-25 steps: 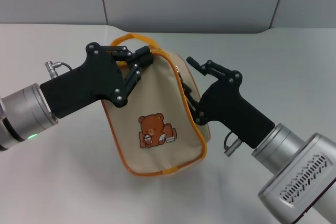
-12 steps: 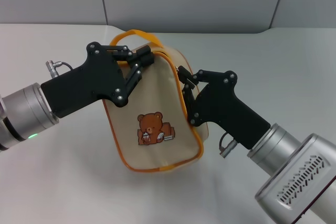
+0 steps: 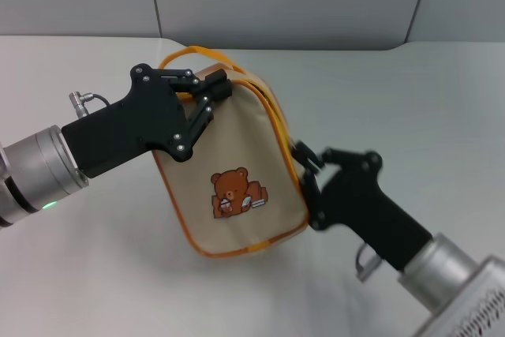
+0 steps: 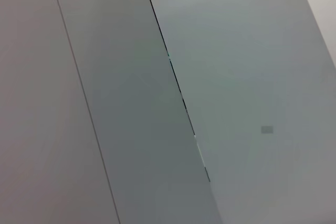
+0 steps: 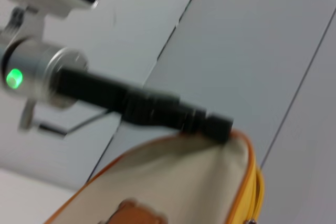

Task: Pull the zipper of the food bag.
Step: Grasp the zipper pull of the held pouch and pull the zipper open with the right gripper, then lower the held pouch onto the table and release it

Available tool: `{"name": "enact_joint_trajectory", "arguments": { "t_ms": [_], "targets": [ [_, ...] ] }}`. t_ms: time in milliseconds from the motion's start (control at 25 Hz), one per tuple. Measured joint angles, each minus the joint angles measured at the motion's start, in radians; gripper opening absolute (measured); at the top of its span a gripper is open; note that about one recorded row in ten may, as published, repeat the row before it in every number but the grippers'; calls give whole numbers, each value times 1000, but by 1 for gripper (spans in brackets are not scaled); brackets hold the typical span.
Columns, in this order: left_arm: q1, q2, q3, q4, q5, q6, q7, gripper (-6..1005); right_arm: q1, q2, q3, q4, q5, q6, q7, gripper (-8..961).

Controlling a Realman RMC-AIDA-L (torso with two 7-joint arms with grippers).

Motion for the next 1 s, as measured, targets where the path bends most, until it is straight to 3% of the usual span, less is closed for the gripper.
{"name": "enact_joint_trajectory", "arguments": {
  "t_ms": [240, 440, 800, 1000],
  "targets": [
    [2, 0, 0, 0, 0, -9, 0, 44, -143, 0, -1, -48, -44, 14, -7, 0],
    [0, 0, -1, -10, -1, -10, 0, 44, -186, 0, 0, -75, -46, -5, 1, 1],
    [2, 0, -14, -159, -76, -36, 9, 44, -205, -5, 58, -81, -34, -109, 143, 3],
    [0, 0, -26, -304, -118, -72, 114, 44, -141, -10, 88, -202, -40, -113, 548, 127]
  ]
}}
